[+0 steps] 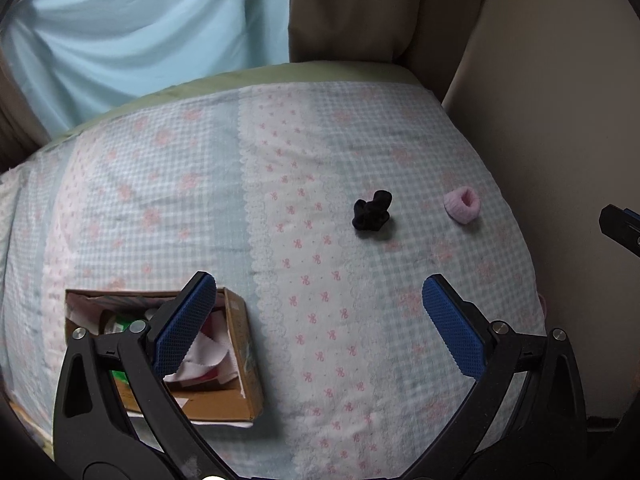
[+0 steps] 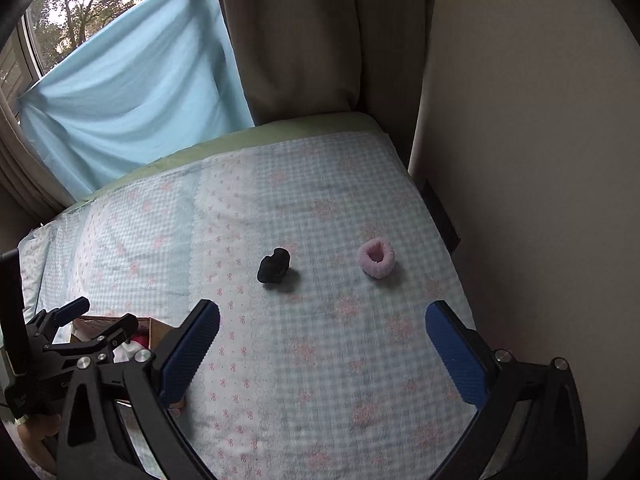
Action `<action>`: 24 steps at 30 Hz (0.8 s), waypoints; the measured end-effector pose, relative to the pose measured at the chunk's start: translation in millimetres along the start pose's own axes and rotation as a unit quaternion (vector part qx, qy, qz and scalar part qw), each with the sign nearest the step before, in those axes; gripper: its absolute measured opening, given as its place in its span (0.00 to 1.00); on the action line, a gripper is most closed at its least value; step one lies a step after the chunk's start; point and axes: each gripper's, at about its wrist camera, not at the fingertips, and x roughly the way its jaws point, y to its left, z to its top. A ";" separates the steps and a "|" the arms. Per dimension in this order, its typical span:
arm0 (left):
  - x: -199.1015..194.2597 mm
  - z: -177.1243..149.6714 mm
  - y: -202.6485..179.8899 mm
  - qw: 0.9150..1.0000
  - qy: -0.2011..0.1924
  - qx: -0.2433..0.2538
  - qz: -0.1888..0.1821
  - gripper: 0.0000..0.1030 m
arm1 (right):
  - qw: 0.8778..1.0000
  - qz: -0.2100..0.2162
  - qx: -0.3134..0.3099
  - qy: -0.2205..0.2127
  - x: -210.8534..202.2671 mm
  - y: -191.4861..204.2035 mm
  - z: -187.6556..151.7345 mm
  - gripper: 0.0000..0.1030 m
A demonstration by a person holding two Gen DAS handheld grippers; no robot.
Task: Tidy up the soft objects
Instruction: 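Withdraw both tools and move toward the black hair tie and pink scrunchie, then grasp the black hair tie with the left tool while the right tool grasps the pink scrunchie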
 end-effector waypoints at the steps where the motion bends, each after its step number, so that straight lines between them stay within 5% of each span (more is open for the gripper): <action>1: 10.1 4.6 -4.9 1.000 0.004 0.003 0.002 1.00 | 1.000 -0.003 0.003 0.003 10.0 -4.6 2.8 1.00; 13: 146.5 43.6 -45.8 0.998 0.040 0.038 0.011 1.00 | 0.998 -0.033 0.017 0.054 144.7 -55.3 21.6 1.00; 24: 266.6 28.9 -76.0 0.998 0.033 0.041 -0.018 0.99 | 0.998 -0.029 0.025 0.050 259.2 -78.5 2.8 1.00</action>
